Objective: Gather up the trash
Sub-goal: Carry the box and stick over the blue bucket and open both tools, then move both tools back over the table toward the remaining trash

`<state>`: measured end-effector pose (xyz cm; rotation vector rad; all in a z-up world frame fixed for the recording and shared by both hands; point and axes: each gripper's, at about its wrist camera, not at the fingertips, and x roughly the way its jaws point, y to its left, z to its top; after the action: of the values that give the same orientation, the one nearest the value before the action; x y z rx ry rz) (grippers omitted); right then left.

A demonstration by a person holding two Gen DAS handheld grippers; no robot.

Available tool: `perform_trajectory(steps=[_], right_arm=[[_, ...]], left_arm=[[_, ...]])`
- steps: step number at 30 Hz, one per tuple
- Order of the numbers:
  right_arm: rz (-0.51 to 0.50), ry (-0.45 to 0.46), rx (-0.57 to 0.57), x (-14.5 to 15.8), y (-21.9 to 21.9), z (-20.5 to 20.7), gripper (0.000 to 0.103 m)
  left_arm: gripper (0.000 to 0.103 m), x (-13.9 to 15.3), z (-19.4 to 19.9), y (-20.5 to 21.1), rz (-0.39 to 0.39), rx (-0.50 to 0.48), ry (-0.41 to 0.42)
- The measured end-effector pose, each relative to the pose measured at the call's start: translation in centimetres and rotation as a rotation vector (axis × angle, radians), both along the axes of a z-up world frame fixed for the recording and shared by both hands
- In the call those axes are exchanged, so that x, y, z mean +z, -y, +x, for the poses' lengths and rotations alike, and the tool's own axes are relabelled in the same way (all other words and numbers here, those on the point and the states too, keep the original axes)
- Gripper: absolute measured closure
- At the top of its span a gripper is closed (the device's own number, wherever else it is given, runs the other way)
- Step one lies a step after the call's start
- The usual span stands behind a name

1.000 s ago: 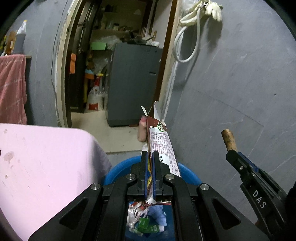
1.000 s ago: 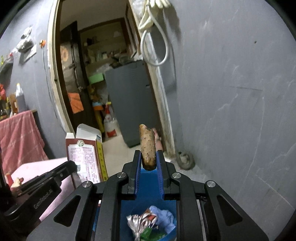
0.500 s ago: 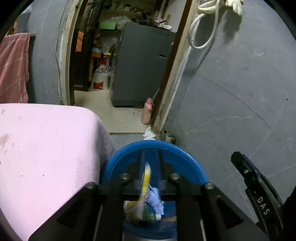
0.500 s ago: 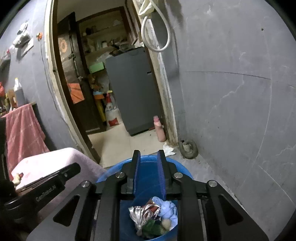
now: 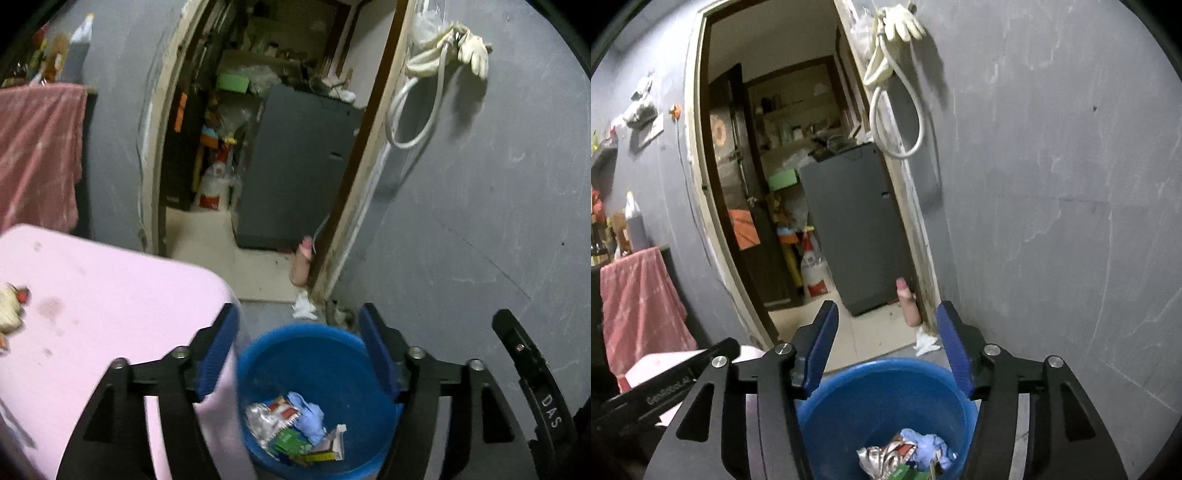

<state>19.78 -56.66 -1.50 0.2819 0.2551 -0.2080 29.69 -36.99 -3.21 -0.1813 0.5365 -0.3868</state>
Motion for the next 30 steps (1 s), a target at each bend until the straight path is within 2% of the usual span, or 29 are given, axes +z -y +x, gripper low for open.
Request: perform_trajectory(steps=[1, 2, 3, 5, 7, 10, 12, 18, 24, 30], right_arm=[[-0.007, 0.016, 0.001, 0.4, -0.5, -0.5, 0.039], [-0.013, 0.031, 0.003, 0.7, -0.9, -0.9, 0.028], [-0.023, 0.046, 0.007, 1.1, -1.4, -1.3, 0.023], [-0.042, 0.060, 0.015, 1.9, -2.4, -1.8, 0.022], [-0.047, 0.071, 0.021, 2.5, -3.3, -2.2, 0.019], [-0.036, 0.093, 0.028, 3.3, -4.8, -2.8, 0.011], [-0.026, 0.105, 0.042, 3.9, -5.7, -3.1, 0.000], [-0.022, 0.107, 0.084, 5.3, -8.4, -4.1, 0.000], [-0.046, 0.096, 0.110, 6.3, -11.5, -4.9, 0.000], [-0.069, 0.084, 0.144, 6.7, -14.8, -5.2, 0.000]], left_arm=[[0.017, 0.5, -0.1, -0.5, 0.001, -0.002, 0.010], [0.014, 0.9, -0.3, -1.0, 0.004, 0.000, 0.023], [0.014, 1.6, -0.7, -2.0, 0.006, 0.007, 0.048], [0.013, 2.4, -1.0, -3.2, 0.008, 0.005, 0.081], [0.005, 3.4, -1.6, -4.8, 0.023, 0.008, 0.111], [0.004, 4.3, -2.5, -7.0, 0.027, 0.021, 0.147], [0.004, 4.6, -3.0, -8.3, 0.029, 0.028, 0.157], [0.004, 5.4, -4.6, -11.7, 0.070, 0.060, 0.176], [0.004, 5.9, -6.1, -15.6, 0.077, 0.088, 0.186], [0.004, 5.7, -6.6, -19.9, 0.083, 0.137, 0.164]])
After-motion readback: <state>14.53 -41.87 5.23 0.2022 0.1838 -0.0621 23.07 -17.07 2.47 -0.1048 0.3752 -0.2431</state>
